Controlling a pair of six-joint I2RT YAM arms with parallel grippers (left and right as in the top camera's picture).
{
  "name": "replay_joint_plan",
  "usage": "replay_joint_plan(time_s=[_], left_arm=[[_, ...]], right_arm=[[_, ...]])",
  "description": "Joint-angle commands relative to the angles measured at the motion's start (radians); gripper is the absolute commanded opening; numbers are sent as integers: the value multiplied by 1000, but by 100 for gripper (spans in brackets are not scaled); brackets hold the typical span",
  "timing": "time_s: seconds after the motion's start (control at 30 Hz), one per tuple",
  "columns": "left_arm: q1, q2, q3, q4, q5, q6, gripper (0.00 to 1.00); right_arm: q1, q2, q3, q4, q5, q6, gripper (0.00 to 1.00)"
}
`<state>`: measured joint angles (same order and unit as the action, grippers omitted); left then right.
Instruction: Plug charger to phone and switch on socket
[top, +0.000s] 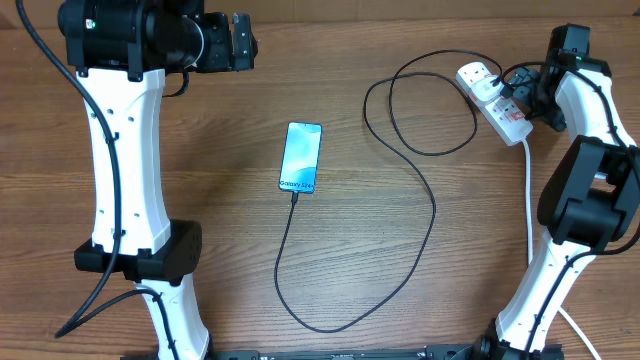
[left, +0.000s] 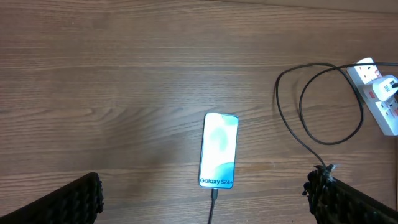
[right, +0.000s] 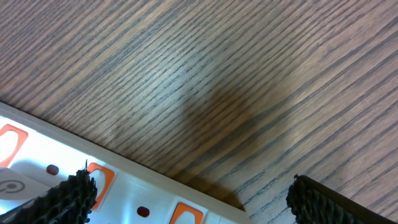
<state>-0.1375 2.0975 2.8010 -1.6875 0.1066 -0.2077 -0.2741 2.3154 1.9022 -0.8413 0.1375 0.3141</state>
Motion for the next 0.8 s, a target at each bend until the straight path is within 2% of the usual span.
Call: replay_joint_plan(time_s=[0.0, 0.77], left_arm=[[-5, 8, -5, -2, -13, -9, 100], [-7, 8, -5, -2, -13, -9, 100]], right_arm=[[6, 5, -35, 16, 11, 3, 100], [33, 6, -39, 29, -12, -9, 100]])
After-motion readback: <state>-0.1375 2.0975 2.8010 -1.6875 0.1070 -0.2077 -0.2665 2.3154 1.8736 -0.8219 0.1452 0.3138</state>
